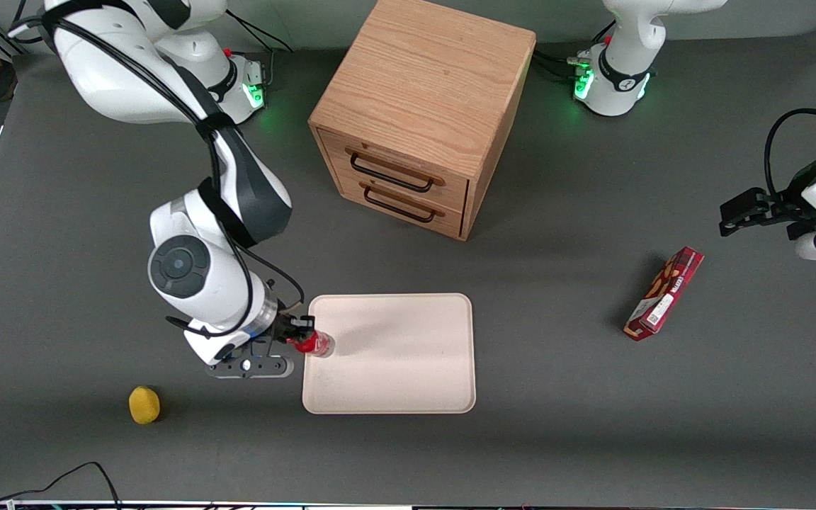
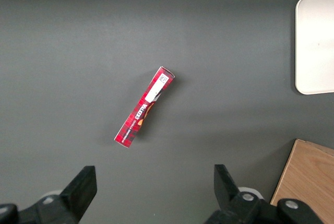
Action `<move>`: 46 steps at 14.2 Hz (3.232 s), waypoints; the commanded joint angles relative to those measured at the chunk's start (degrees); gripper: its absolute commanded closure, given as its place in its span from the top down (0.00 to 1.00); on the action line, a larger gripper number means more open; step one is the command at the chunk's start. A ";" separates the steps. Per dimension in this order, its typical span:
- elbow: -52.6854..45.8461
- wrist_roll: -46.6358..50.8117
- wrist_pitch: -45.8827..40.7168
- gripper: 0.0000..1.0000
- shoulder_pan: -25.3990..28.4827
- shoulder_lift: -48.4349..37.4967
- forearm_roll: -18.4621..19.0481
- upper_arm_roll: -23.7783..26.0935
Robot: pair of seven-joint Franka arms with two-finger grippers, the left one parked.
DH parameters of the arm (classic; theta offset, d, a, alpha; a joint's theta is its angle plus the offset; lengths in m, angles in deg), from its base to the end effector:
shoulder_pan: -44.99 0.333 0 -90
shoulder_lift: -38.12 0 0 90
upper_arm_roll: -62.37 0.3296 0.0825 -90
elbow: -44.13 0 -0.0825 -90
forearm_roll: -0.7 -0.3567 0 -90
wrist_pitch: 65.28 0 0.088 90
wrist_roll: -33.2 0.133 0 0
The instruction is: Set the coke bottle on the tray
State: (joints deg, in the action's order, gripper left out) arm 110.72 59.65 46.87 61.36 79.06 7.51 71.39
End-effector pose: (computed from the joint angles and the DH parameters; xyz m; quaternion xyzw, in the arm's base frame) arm 0.6877 0.2782 0.3775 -0.9990 0.0105 -0.0421 0.0145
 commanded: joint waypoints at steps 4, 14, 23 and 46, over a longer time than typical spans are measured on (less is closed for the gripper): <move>-7.35 1.94 3.68 0.00 2.87 5.81 1.28 -3.31; -6.83 2.73 5.98 0.00 2.70 8.36 1.37 -3.31; -7.01 2.73 3.97 1.00 3.05 6.18 1.37 -3.40; 24.64 -13.50 -8.96 1.00 -14.95 -36.18 -2.23 -2.61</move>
State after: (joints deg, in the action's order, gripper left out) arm 130.29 51.44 37.23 50.82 48.86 7.06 68.42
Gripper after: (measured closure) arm 0.000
